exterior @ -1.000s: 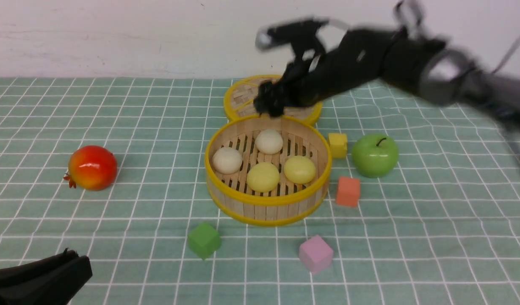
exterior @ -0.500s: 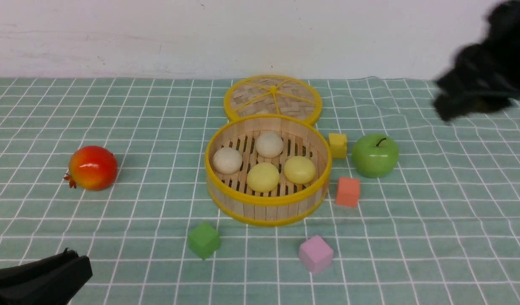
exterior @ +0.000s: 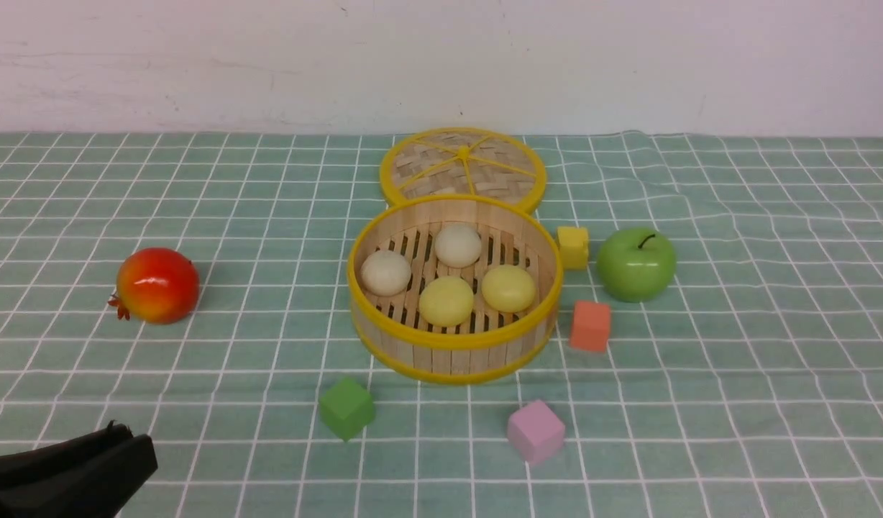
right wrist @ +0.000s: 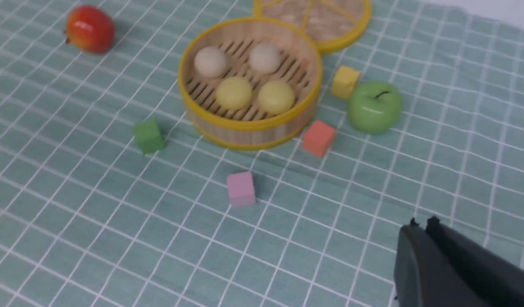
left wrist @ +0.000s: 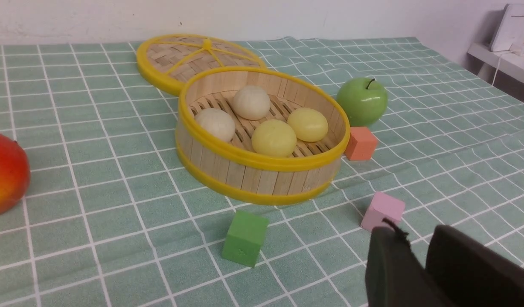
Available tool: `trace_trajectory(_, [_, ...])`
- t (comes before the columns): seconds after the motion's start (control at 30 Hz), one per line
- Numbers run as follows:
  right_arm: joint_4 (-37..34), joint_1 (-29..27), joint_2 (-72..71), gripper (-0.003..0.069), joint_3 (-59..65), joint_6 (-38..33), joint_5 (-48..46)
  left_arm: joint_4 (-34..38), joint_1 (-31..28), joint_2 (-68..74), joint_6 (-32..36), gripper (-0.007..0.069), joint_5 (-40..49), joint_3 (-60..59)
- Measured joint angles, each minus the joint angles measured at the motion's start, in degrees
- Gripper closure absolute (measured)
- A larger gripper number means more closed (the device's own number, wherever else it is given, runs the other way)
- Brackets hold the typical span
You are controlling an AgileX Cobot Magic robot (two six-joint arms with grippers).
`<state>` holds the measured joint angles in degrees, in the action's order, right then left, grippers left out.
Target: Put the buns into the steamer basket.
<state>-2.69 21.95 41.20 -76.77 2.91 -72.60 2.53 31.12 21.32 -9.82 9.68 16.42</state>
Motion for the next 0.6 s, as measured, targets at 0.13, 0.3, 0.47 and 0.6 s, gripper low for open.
trace_trajectory(0.13, [-0.2,-5.9,-6.9,0.0648,8.5,0.0,0.8,0.0,0.0,0.0,0.0,0.0494,0.0,0.0])
trace_trajectory(0.3, [-0.2,-13.4,-20.8,0.0666,30.2,-1.0,14.6,0.0,0.0,0.0,0.0,0.0491,0.0,0.0])
trace_trajectory(0.47, [-0.2,-17.9,-34.6,0.0678,60.9,-2.1,38.9,0.0,0.0,0.0,0.0,0.0484,0.0,0.0])
trace_trajectory(0.6, [0.0,-18.6,-39.7,0.0678,71.5,-1.9,46.7,0.0,0.0,0.0,0.0,0.0480,0.0,0.0])
